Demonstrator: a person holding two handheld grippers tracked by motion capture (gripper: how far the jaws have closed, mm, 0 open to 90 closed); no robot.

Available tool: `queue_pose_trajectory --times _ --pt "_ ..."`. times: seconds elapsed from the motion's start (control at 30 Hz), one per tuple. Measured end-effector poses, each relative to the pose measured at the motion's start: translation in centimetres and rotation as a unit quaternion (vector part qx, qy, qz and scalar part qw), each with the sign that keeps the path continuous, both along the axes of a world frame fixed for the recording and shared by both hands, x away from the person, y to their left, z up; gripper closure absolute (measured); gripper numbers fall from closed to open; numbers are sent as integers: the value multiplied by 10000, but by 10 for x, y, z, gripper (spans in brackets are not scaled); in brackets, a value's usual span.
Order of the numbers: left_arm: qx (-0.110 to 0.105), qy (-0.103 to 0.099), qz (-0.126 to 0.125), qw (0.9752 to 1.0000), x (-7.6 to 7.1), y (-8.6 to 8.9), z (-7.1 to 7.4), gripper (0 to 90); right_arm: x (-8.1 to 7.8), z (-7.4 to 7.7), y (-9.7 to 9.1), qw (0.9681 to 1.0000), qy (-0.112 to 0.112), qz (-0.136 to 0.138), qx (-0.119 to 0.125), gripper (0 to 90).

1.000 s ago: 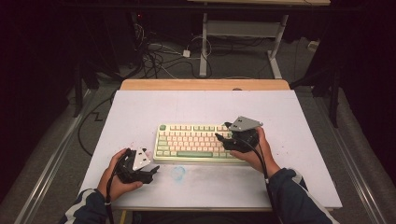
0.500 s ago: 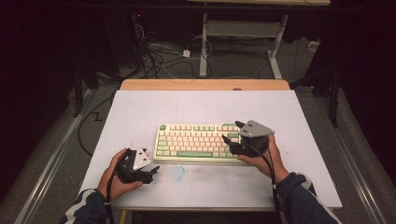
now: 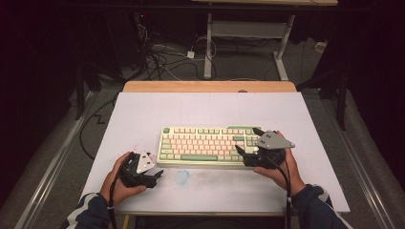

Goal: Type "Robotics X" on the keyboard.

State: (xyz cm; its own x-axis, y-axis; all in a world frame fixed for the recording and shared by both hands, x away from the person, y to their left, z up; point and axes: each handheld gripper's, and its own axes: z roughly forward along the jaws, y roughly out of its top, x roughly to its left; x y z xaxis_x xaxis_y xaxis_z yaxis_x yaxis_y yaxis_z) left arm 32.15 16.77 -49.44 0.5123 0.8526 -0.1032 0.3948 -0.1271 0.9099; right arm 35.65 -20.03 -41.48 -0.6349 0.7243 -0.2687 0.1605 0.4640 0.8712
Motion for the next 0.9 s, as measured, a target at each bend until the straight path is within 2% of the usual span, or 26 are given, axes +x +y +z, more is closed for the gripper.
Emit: queue_pose_trajectory --times 0.07,0.17,0.27,0.63,0.67,0.73,0.9 --pt "-6 16 -9 10000 0 0 0 215 -4 -2 -3 9999 -93 -48 -12 203" --pt "-7 27 -20 10000 -1 0 1 215 -8 -5 -9 9999 -73 -78 -49 206" --pt "-15 13 5 10000 0 0 1 215 -13 -7 -14 9997 -154 -149 -121 209" --pt "-75 -165 148 9997 1 0 5 222 -27 -18 -31 9989 -303 -243 -251 232" --pt "-89 -191 167 9996 1 0 5 229 -28 -19 -33 9992 -246 -244 -192 232" --pt "-101 -208 180 9996 1 0 6 235 -30 -21 -35 9990 -254 -258 -253 232" --pt "6 -224 164 9996 2 -1 8 284 -37 -29 -42 9990 -160 -307 -268 231"
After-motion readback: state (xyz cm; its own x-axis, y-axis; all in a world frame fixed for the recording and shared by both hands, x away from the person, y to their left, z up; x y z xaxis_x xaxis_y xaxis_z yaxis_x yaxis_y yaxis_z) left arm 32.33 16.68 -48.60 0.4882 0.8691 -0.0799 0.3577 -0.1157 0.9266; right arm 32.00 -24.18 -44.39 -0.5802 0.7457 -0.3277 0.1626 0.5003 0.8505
